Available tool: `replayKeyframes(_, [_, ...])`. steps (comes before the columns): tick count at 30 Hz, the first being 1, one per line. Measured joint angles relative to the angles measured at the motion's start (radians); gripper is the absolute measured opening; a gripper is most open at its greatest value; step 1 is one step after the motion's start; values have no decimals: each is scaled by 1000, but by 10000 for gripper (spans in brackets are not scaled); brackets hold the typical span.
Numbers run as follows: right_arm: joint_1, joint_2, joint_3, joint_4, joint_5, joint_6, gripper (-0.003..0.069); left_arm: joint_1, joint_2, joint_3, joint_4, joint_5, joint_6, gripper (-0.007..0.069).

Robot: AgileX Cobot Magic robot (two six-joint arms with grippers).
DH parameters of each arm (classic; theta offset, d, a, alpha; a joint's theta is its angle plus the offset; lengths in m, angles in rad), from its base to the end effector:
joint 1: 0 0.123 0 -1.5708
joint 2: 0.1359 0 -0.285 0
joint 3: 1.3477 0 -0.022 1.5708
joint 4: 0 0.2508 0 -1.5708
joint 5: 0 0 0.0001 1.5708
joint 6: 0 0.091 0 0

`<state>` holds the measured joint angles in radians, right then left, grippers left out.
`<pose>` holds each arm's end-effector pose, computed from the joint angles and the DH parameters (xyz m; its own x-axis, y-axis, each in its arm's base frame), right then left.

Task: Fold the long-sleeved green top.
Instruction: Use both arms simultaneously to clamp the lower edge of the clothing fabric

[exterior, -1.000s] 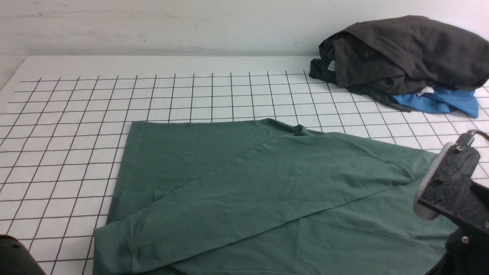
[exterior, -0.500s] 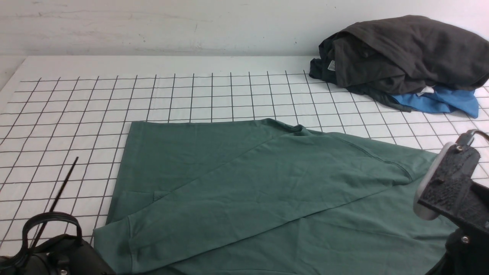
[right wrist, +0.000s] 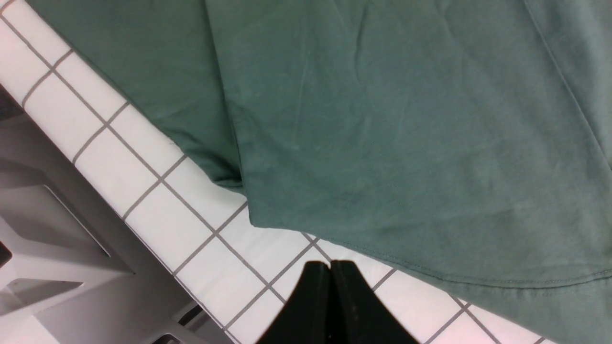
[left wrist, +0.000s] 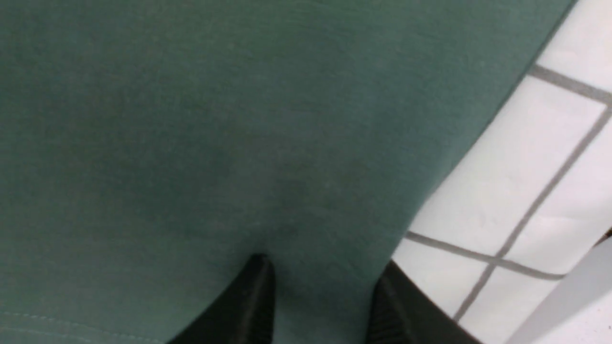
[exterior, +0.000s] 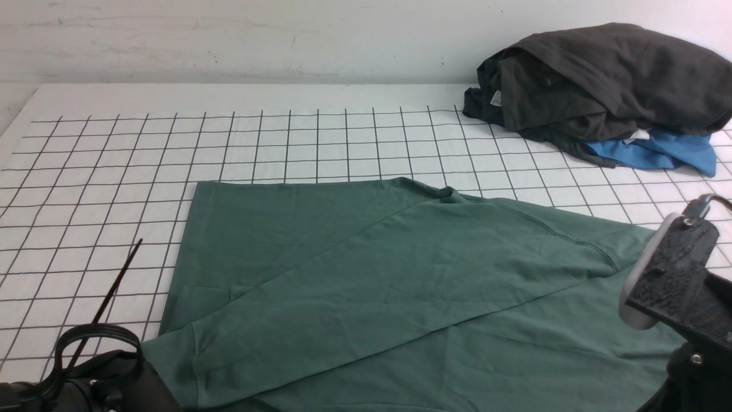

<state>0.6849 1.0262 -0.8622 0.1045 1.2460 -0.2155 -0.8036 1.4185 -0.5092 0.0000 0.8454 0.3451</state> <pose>0.1188 0.1087 0.2994 -0.6207 -0.7396 -0.2603 -0.7736 0.6318 0.0495 0.1203 -0.1247 0.1486 -0.4066 0.9091 0.0909 0.9111 0.4108 -0.0327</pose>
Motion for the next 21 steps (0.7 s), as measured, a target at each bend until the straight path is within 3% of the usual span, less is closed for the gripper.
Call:
replayKeyframes(7, [0, 0, 0, 0, 0, 0, -14, 0, 2, -43, 9, 8, 0, 137])
replayKeyframes(12, [0, 0, 0, 0, 0, -20, -14, 0, 7, -49, 17, 26, -1, 12])
replayKeyframes(15, [0, 0, 0, 0, 0, -60, 0, 13, 7, -70, 29, 69, -17, -1])
replayKeyframes(19, [0, 0, 3, 0, -1, -115, 102, 72, -11, -104, 34, 144, -34, -4])
replayKeyframes(21, [0, 1, 24, 5, -4, -143, 199, 102, -36, -107, 37, 158, -35, -4])
